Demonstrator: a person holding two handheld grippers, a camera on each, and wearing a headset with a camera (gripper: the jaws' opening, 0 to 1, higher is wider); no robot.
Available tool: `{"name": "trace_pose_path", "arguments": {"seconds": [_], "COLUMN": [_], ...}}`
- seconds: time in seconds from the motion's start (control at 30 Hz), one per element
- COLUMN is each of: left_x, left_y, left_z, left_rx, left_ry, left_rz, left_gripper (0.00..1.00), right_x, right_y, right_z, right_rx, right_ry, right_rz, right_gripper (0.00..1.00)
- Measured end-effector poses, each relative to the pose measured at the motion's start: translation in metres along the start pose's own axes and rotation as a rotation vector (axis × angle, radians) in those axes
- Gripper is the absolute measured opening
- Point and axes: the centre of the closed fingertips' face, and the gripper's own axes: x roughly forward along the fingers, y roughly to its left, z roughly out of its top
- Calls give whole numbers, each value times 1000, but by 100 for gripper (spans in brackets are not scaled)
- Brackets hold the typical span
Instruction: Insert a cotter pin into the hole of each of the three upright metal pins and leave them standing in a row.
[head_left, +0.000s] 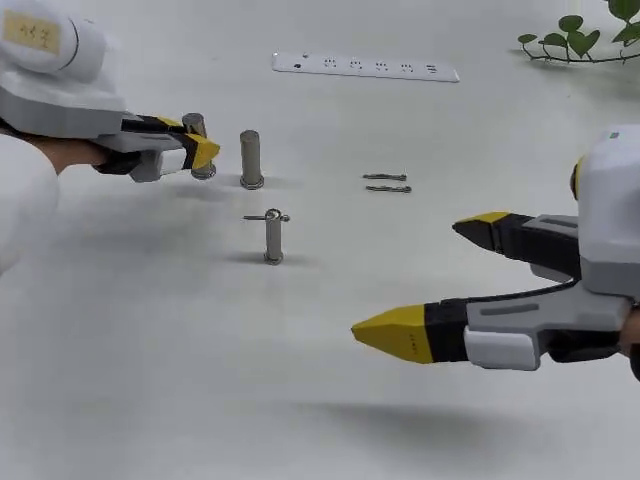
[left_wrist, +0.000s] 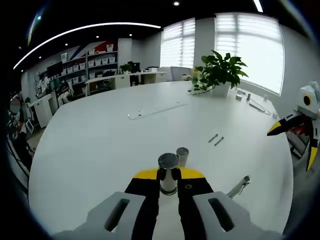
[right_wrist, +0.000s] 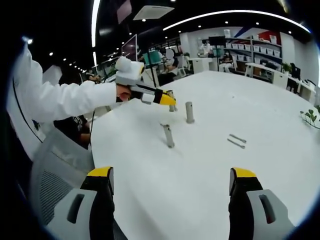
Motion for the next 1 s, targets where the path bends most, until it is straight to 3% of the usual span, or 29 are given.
{"name": "trace_pose_path", "arguments": {"seconds": [0.03,0.1,0.2,0.5,0.6,0.67,0.83,1.0], "left_x": [-4,-13,-27,-50,-52,-53,-49,-41], "left_y": [1,-9,-30,-85,-99,-110,-132,-151], "left_z": [2,7,13,26,25,23,16,1], "left_rx": [3,35,39,66,77,49,77,86], "left_ry": [-1,-9,-23,-68,-67,-54,-43,-9], "left_rz": [3,-3,-31,-96,-112,-133,-180,-218], "left_gripper": [10,10,10,10,10,10,10,10], "right_x": [-1,-3,-5,-11,-13,-15,-18,-21], "right_y": [0,-1,-3,-1,-1,-2,-3,-7], "right_z": [1,5,8,12,13,13,13,12], "right_rx": [-1,-2,-8,-18,-19,-18,-15,-5], "right_ry": [-4,-16,-32,-52,-56,-59,-61,-65], "right_rz": [-1,-3,-8,-15,-16,-26,-31,-42], "right_gripper": [94,94,94,93,93,93,93,92]}}
